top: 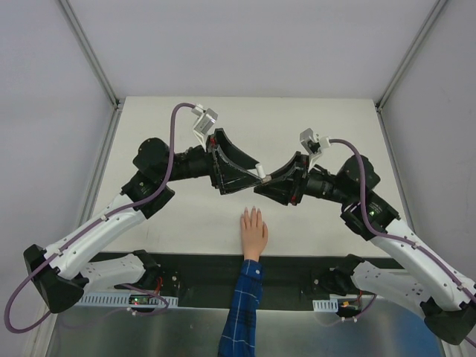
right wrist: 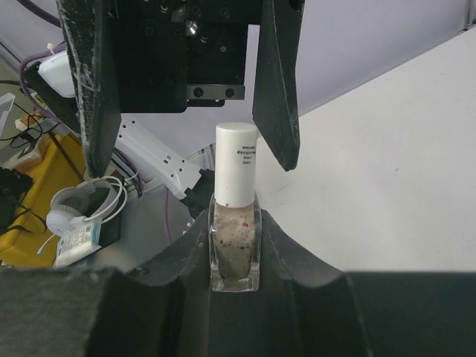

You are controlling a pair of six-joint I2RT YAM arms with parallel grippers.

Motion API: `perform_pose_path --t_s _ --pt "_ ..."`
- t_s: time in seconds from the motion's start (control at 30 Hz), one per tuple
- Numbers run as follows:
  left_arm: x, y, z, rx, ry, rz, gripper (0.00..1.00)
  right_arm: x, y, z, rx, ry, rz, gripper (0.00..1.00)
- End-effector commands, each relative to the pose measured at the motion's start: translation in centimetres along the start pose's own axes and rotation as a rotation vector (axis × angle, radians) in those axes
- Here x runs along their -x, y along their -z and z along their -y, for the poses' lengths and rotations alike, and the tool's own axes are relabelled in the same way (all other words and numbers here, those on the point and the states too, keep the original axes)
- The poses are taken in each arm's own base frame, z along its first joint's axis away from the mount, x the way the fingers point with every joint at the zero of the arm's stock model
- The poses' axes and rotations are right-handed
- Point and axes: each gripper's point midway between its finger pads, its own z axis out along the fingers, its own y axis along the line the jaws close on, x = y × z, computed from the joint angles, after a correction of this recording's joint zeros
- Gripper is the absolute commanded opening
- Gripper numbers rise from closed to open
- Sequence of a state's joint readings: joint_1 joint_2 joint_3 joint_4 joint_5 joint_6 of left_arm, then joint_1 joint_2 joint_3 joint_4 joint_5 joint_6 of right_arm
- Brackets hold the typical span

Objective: Paint the nails

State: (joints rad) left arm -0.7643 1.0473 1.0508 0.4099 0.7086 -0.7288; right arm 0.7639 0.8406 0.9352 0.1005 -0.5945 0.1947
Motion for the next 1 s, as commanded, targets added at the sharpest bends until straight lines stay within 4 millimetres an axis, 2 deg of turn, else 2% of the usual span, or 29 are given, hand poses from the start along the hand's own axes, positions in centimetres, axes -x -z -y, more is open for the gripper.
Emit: perform_pose_path --t_s 0.0,0.13,0.23,0.3,0.43,0.6,0.63,0.67,0.73,0.77,0.8,0.83,0.87,0.9,0.97 --pt "1.4 0.1 2.5 -0.099 -0.055 0.017 0.69 2.8 0.1 -2.5 0.099 0.043 0.069 0.0" --pt "1.4 -0.1 2.4 -0.093 -0.049 0.002 0.64 2.7 0.1 -2.0 0.091 0.047 0.068 0.0" --pt "1.4 -0.3 1.9 -0.065 -0.037 -0.009 0.53 2.5 0.0 -1.7 0.086 0.042 0.061 0.0" --pt "1.6 -0.5 1.7 -0.057 -0.033 -0.013 0.42 2.5 0.1 -1.5 0.078 0.048 0.064 0.0" --pt "1.6 -0.9 1.0 -0.024 -0.011 -0.024 0.32 2.1 0.0 -1.1 0.065 0.054 0.057 0.0" --pt "2.0 -1.3 -0.3 0.04 -0.003 -0.017 0.0 1.6 0.2 -0.2 0.024 0.07 0.039 0.0" --pt "2.1 -1.3 -0.7 0.061 -0.011 -0.015 0.0 1.5 0.2 0.1 0.008 0.092 0.037 0.0" --pt "1.9 -1.2 -1.8 0.121 0.012 -0.017 0.0 1.0 0.3 0.5 -0.015 0.09 0.02 0.0" --pt "2.1 -1.3 -3.0 0.206 0.019 0.001 0.0 1.4 0.6 1.8 -0.105 0.152 0.033 0.0" --pt "1.1 -1.0 -4.2 0.29 0.053 -0.019 0.0 0.2 0.5 1.7 -0.134 0.152 -0.011 0.0" --pt "2.5 -0.4 -6.9 0.483 0.045 0.067 0.0 0.7 0.7 4.1 -0.299 0.202 0.011 0.0" --pt "1.2 -0.9 -6.8 0.563 0.037 0.048 0.0 1.5 0.8 4.5 -0.388 0.253 0.023 0.0" --pt "3.1 -0.5 -7.0 0.69 0.019 0.119 0.0 0.3 0.4 3.8 -0.437 0.347 -0.023 0.0" --pt "1.5 1.3 -10.6 0.931 0.011 0.094 0.0 1.9 2.1 6.5 -0.679 0.396 0.029 0.0" --pt "1.0 -0.1 -11.1 0.989 0.053 0.069 0.0 2.3 1.9 6.9 -0.77 0.474 0.038 0.0"
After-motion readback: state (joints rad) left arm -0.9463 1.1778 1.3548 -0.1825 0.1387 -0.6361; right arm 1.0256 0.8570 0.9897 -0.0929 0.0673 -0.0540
